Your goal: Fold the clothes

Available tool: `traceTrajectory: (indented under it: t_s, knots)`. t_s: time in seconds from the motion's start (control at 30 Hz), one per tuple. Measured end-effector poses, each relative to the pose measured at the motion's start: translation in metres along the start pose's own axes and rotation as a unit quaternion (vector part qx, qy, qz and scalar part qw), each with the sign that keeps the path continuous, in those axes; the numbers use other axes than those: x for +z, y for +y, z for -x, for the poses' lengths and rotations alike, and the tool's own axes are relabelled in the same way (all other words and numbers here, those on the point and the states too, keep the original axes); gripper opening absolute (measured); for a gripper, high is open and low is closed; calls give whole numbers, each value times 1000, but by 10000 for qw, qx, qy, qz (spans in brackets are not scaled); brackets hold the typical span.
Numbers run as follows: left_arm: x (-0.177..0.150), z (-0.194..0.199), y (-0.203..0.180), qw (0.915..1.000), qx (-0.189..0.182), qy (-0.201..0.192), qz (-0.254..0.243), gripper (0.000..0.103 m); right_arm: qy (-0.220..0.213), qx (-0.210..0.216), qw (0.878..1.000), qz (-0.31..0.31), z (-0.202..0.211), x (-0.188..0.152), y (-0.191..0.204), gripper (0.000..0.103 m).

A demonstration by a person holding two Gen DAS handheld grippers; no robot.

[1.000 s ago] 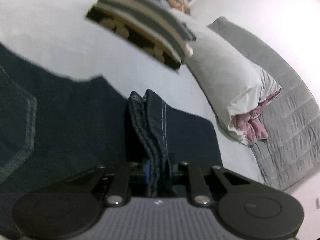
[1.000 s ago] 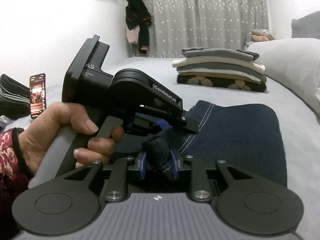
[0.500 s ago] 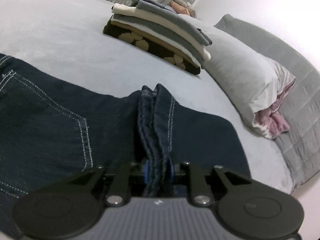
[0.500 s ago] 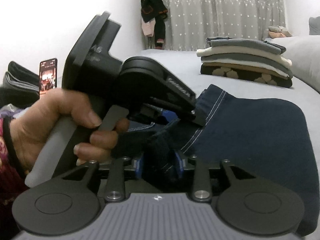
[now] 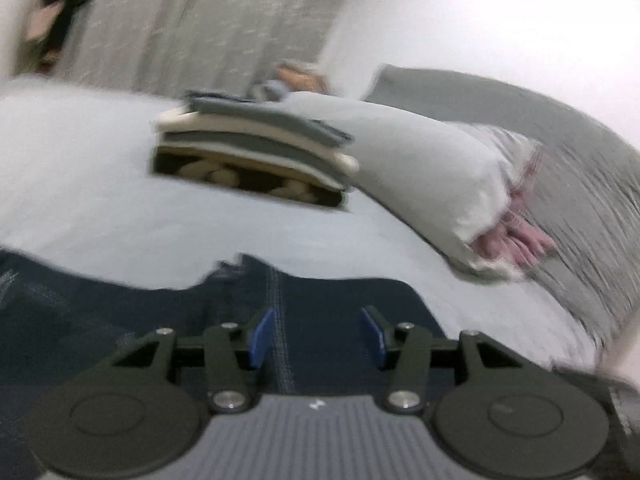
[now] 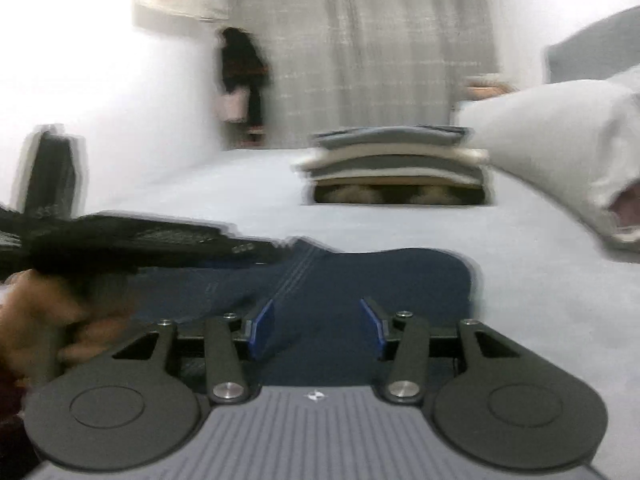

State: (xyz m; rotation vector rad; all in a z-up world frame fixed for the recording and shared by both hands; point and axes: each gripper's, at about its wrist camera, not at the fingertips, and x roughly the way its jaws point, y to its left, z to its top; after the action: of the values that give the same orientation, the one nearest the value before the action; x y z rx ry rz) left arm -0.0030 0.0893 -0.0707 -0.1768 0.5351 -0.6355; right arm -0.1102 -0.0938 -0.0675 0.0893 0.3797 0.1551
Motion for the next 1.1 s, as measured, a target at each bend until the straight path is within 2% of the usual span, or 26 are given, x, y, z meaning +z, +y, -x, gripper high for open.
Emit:
traceTrajectory:
  t_s: [0.07, 0.17, 0.33, 0.4, 0.5, 0.63, 0.77, 0.9, 1.0, 1.1]
  knots:
    - [-5, -9, -13, 9992, -114, 100, -362, 52, -35, -240, 9997, 45, -9, -3, -16, 50]
    - [-15, -22, -20, 9963, -165, 322, -779, 53, 204, -355, 9991, 94, -29, -13, -29, 50]
    - [-39, -34, -15, 9906, -208, 609, -1206, 53, 433, -504, 9956, 657, -47, -55, -27, 51]
    - [-48, -31, -17, 9867, -231, 579, -1499, 54, 316, -491, 9968, 545, -44, -60, -30, 51]
    - [-50, -20, -19, 9850, -286, 520, -1619, 55, 377, -494, 9967, 516, -46, -53, -27, 51]
    - [-38, -9, -13, 9900, -479, 446, -1250, 55, 485, -327, 9975, 388, -40, -35, -34, 51]
    - [-34, -9, -17, 9912, -581, 331, -1143, 55, 520, -287, 9973, 439, -50, -8, -51, 50]
    - [-38, -18, -31, 9871, -780, 469, -1316, 55, 813, -216, 9955, 448, -76, 11, -70, 49]
    - [-47, -32, -38, 9824, -775, 759, -1519, 55, 897, -267, 9938, 607, -94, 13, -78, 48]
    - [-53, -35, -40, 9809, -751, 749, -1633, 55, 916, -306, 9935, 600, -109, 12, -87, 50]
